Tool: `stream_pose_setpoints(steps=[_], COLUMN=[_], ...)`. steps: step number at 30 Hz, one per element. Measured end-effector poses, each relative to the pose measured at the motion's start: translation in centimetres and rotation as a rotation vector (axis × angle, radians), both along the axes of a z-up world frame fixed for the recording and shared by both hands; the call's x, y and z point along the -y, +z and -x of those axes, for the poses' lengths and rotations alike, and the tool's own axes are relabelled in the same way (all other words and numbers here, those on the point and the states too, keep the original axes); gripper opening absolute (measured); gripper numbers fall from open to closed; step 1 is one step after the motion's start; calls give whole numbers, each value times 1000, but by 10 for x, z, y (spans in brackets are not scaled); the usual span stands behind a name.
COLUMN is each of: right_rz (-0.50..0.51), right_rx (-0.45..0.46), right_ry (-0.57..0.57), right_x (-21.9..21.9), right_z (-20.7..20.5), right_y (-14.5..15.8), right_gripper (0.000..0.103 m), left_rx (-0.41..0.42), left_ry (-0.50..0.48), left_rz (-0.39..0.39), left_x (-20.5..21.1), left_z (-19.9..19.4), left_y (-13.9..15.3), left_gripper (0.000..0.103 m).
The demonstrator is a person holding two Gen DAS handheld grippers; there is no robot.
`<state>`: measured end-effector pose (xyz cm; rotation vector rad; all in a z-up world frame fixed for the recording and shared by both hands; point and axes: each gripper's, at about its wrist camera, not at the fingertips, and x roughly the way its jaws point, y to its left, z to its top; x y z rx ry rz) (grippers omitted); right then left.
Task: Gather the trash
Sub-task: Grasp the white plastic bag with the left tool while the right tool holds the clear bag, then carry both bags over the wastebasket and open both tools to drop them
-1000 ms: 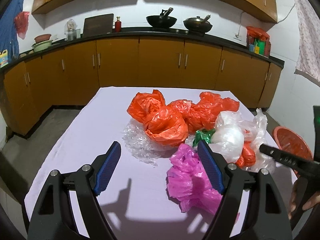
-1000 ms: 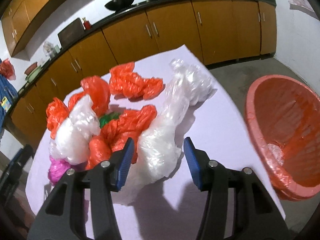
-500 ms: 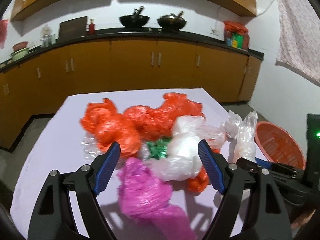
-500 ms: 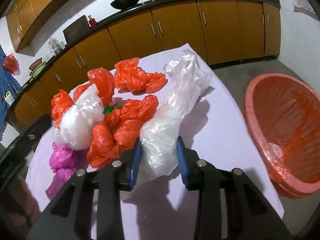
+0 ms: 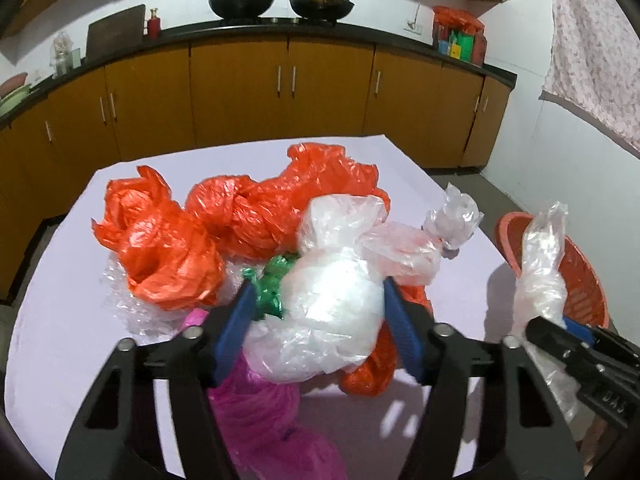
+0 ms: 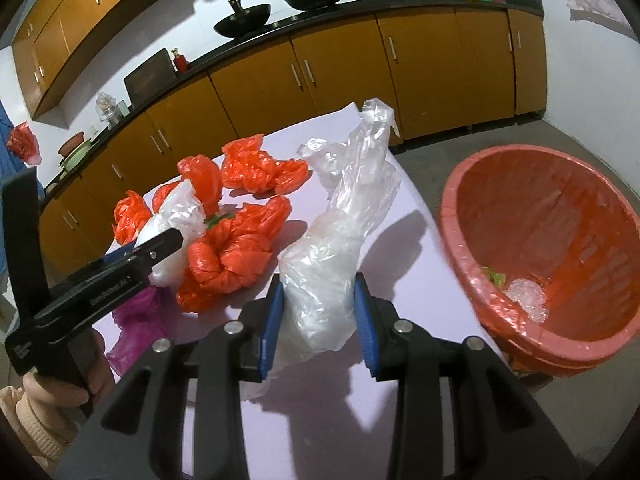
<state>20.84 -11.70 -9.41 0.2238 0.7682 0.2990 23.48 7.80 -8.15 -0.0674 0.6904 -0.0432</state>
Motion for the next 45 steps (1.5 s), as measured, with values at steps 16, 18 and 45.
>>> stream_pose_setpoints(steps=[16,18,45], right_rz=[-18,-15,73], right_rx=[61,70,99], right_ry=[-26,-35,-359], right_x=[20,25,179], right_z=[13,16,32], right_y=[21,24,24], right_gripper=[34,34,34], left_rx=[67,79,44], left_ry=[10,8,-314], left_rz=[50,58,114], left_x=[-6,-4,162], left_z=[24,26,3], left_y=[27,33,38], left_gripper=[34,33,34])
